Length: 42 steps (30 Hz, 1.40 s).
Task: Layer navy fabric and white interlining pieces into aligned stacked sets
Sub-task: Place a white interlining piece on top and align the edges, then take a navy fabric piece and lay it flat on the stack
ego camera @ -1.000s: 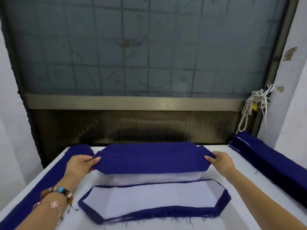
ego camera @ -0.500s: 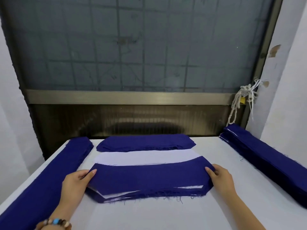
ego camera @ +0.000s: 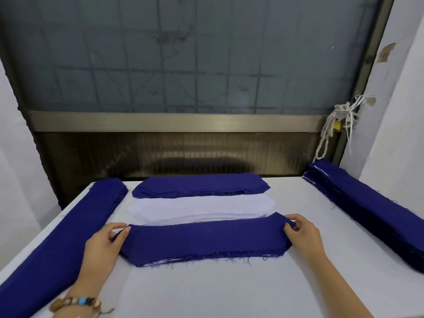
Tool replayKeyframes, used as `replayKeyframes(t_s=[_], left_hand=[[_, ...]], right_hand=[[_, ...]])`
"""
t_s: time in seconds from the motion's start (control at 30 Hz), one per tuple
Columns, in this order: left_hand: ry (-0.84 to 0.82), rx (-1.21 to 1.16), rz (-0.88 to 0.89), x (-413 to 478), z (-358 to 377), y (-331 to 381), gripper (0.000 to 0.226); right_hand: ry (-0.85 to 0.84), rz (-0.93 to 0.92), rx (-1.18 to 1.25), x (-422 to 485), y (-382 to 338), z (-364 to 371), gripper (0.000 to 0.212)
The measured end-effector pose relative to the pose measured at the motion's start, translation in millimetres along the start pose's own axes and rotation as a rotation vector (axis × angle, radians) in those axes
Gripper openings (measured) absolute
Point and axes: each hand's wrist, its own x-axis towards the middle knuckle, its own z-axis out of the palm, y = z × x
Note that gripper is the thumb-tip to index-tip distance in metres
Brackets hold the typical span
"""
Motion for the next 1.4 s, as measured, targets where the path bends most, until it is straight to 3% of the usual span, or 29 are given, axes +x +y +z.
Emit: replayKeyframes(t_s=[0.17, 0.77, 1.13, 1.4], left_hand=[[-0.013, 0.019, 0.001, -1.0, -0.2, -4.0, 0.019], [-0.016, 0.084, 0.068, -3.2, -2.2, -2.2, 0.022], [-0.025, 0.173, 0.043, -6.0, -1.9, 1.0, 0.020], [-0.013, 0.102, 0.007, -4.5, -1.9, 2.0, 0.018]], right_hand=[[0.049, -0.009, 0.013, 2.4, 4.9, 1.4, 0.012], [0.114, -0.137, -0.107, 3.7, 2.9, 3.5, 0.019], [0.104, -0.074, -0.204, 2.4, 4.1, 5.2, 0.014], [0.103, -0.070, -0.235, 1.7, 2.1, 4.9, 0.015]])
